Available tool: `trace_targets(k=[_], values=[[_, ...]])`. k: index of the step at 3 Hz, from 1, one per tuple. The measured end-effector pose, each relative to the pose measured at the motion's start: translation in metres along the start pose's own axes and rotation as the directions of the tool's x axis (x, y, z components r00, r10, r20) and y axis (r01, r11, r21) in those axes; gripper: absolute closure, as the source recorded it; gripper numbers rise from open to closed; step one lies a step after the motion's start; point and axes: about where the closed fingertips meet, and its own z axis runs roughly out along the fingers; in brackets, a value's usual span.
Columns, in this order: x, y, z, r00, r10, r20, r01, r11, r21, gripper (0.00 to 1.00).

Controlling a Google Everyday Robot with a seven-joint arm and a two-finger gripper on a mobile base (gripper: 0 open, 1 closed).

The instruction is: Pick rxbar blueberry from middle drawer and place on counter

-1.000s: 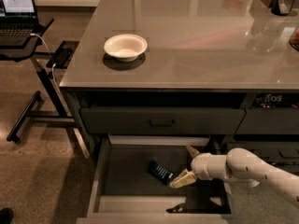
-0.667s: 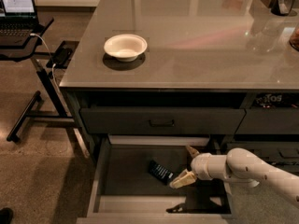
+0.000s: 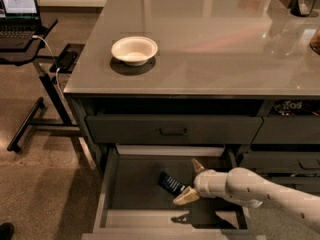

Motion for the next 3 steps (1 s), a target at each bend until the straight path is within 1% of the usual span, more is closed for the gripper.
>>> trace_targets(k=[1,2,3], values=[[0.005,0.007,0.026,0.999,-0.037,-0.02,0.038,0.9992,0.016,0.0],[0.01,0.011,0.047,0.999,-0.041,-0.029,0.042,0.9991,0.001,0.0],[0.016,0.014,0.061,0.999,-0.037,-0.039,0.036,0.9989,-0.031,0.0]])
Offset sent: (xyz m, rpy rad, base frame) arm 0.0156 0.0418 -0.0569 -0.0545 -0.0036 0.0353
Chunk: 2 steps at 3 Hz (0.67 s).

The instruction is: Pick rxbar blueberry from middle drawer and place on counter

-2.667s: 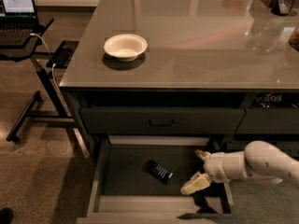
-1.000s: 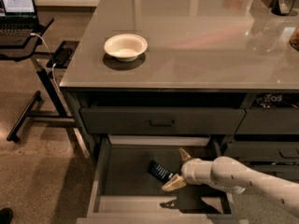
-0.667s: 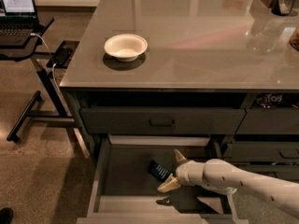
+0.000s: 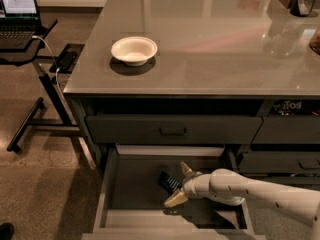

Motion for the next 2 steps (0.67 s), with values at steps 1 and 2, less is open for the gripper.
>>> trace_targets(k=[1,2], values=[[0.0117,-0.0018,0.0119,1.0,0.022,-0.018,-0.023,0.9994,-0.028,0.0],[0.0209,-0.0036,0.0177,0.999,0.042,-0.028,-0.043,0.9982,-0.043,0.0]])
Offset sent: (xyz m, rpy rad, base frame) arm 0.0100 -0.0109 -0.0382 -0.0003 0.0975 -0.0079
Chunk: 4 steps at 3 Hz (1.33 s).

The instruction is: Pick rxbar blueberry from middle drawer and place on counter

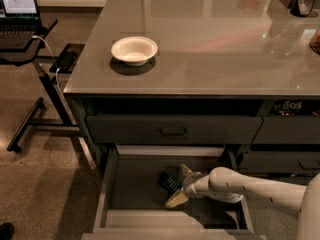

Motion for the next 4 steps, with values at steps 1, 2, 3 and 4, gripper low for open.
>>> trace_targets(k=[1,2,3,4], values=[[0.0,-0.0001,0.0,1.0,0.0,0.0,0.0,1.0,0.0,0.19],[0.0,0.0,0.0,1.0,0.0,0.0,0.0,1.0,0.0,0.42],[0.0,0.0,0.0001,1.0,0.0,0.0,0.0,1.0,0.0,0.66],[0.0,0.0,0.0001,1.0,0.0,0.0,0.0,1.0,0.0,0.89]])
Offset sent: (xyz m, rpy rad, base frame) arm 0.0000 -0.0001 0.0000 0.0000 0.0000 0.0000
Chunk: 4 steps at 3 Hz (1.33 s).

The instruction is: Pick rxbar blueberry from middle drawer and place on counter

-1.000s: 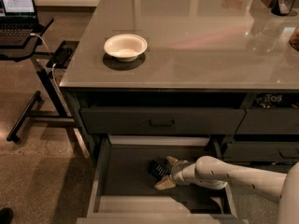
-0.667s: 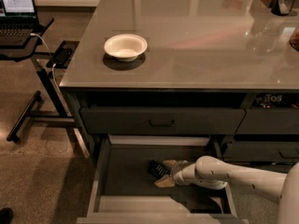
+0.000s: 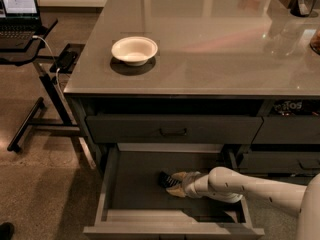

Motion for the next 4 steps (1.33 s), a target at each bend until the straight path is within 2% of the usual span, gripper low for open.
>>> trace_targets(k=[1,2,3,4], values=[[0.0,0.0,0.0,1.0,0.0,0.0,0.0,1.0,0.0,1.0],[-0.002,-0.001,-0.004,1.0,0.004,0.005,-0.003,0.9999,-0.012,1.0],[-0.01,-0.009,-0.026,0.999,0.013,0.038,-0.013,0.9997,-0.02,1.0],[-0.029,-0.023,-0.069,0.995,0.006,0.103,-0.004,0.9999,-0.012,1.0]])
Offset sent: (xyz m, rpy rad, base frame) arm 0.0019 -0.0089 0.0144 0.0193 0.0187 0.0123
